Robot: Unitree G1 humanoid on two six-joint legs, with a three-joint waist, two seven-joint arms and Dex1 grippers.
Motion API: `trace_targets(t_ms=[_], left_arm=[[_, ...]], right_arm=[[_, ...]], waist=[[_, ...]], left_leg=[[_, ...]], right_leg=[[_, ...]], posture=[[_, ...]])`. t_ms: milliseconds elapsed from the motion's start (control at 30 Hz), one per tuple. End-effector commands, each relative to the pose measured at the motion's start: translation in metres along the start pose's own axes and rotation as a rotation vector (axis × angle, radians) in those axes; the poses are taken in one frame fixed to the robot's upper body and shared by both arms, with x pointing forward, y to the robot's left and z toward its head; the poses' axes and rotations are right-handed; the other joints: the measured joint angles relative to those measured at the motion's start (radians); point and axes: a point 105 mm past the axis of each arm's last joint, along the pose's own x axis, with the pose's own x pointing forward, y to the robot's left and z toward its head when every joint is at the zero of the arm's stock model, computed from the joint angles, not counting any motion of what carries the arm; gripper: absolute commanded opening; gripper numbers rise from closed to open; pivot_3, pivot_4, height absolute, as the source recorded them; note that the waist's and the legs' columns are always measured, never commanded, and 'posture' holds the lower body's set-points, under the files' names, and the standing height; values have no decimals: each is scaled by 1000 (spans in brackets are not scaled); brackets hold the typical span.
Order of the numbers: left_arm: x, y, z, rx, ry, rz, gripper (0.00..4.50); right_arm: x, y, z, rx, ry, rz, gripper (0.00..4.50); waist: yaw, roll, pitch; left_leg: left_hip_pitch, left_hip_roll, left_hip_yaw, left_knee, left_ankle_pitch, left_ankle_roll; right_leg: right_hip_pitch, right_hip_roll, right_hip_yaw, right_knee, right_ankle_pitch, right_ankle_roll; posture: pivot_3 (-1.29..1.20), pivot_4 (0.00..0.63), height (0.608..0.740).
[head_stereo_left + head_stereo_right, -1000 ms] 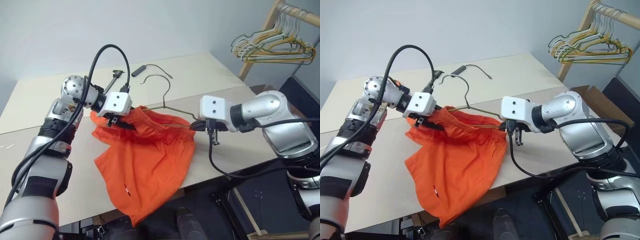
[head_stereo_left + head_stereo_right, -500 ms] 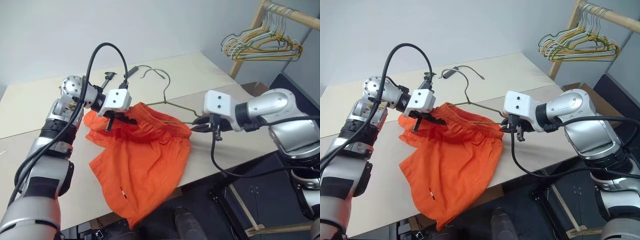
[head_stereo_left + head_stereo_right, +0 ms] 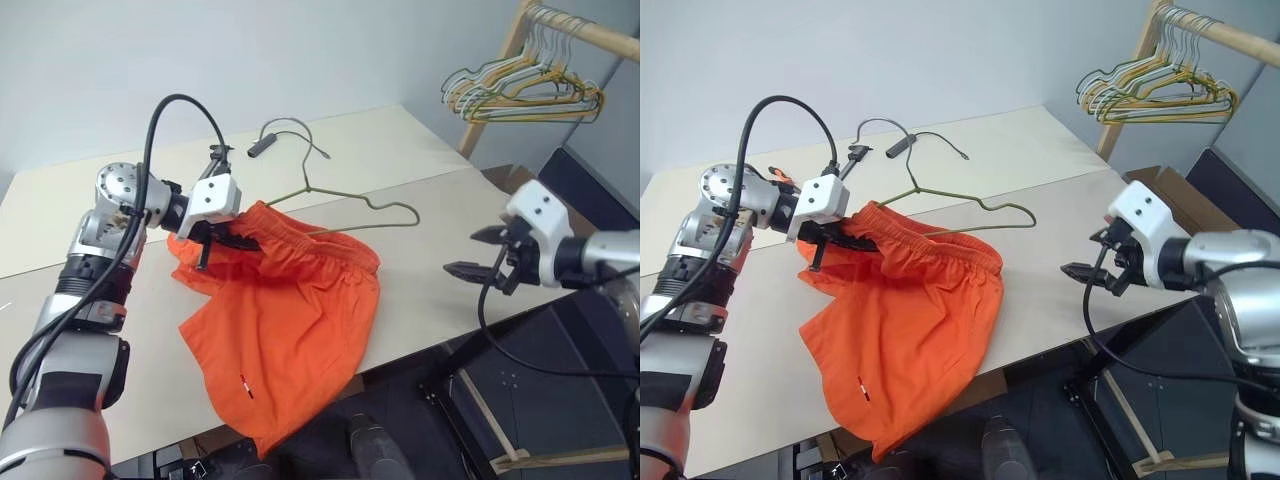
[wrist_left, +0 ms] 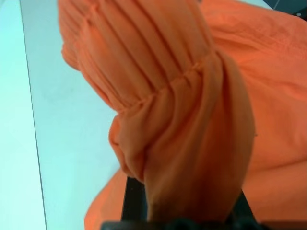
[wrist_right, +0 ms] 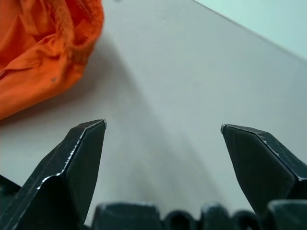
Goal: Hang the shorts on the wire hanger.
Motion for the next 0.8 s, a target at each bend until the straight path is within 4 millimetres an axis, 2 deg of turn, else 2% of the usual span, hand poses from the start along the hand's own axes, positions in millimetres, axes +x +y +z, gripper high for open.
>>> trace_targets(t_ms=[33,133,233,433,533,800], left_arm=[[-9,5,11,32,-17,47,27],[-9,4,10,27,-11,45,27],[-11,4,10,21,-8,50,27],[-14,1,10,15,-7,51,27],[-14,-2,11,12,-9,52,27],[-17,-5,7,-4,-5,76,27]], right_arm=[[19,18,2,1,-89,31,4479],[49,34,2,81,-155,76,4479],[71,44,11,140,-216,111,4479],[115,45,15,216,-203,66,4479],[119,48,25,277,-246,112,3886],[105,56,25,310,-271,191,1113]], waist=[[-2,0,0],[-5,0,0],[-3,1,0],[2,1,1],[6,2,1],[33,2,1]], left_leg=[[0,0,0,0,0,0],[3,0,1,0,1,1],[4,0,1,0,1,1],[3,-1,-1,-1,1,1],[2,-1,-2,-1,1,1],[1,-2,-3,-1,1,1]], right_leg=[[0,0,0,0,0,0],[2,0,2,0,1,1],[3,0,1,0,1,1],[2,0,1,-1,1,1],[1,0,0,0,1,1],[0,0,-1,0,1,1]], posture=[[-231,78,740],[-219,81,740],[-207,82,740],[-189,86,740],[-172,88,740],[-159,91,740]])
